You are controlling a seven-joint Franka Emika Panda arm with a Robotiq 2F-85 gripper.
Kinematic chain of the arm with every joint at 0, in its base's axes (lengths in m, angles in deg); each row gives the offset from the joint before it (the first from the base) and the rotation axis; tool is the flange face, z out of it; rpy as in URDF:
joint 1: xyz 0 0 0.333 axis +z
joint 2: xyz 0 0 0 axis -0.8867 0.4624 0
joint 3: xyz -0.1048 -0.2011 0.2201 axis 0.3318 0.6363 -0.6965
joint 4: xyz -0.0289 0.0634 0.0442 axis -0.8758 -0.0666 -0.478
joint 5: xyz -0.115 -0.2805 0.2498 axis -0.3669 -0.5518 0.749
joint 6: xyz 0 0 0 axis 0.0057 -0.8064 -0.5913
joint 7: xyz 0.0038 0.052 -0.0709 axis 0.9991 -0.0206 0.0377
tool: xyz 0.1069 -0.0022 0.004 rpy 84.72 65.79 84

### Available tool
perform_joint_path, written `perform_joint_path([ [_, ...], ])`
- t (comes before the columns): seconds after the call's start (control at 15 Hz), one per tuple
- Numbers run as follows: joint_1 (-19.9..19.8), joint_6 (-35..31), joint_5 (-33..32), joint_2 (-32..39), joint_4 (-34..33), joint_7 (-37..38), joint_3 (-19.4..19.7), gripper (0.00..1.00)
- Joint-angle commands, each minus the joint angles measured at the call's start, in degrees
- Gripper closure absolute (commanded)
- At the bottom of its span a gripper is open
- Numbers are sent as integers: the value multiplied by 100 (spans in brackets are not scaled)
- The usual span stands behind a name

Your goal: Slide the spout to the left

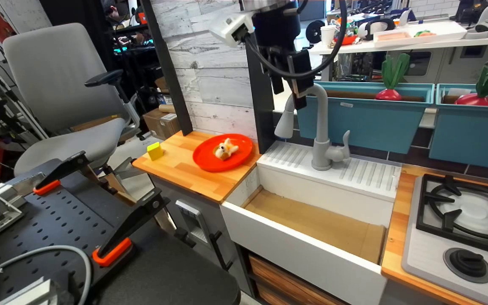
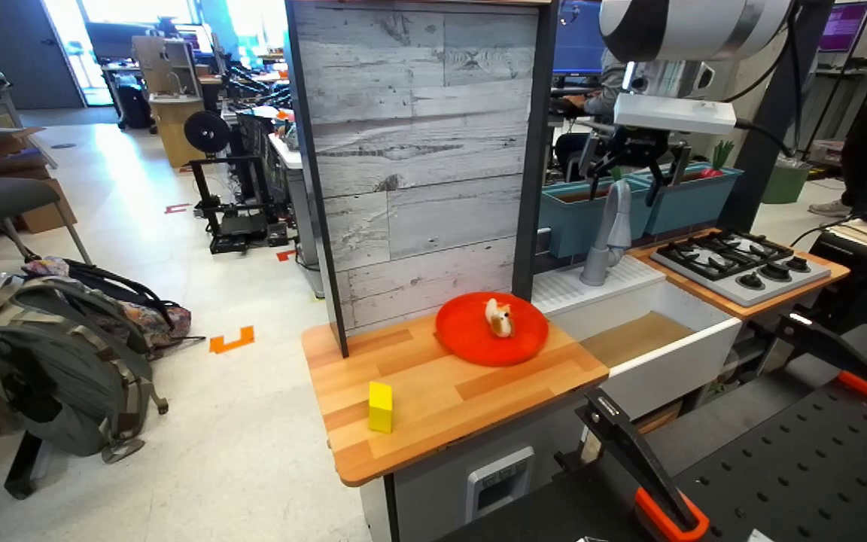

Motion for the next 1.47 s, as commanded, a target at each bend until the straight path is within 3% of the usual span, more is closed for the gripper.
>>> perform_joint_path([
  [0.0, 100, 161, -78, 291, -361, 213, 180, 29],
  [0.6, 429, -507, -236, 209, 172, 395, 514, 98],
  [1.0, 616, -1073, -266, 151, 473, 418, 625, 94],
  [1.4, -119, -773, 702, 129, 44, 324, -331, 94],
])
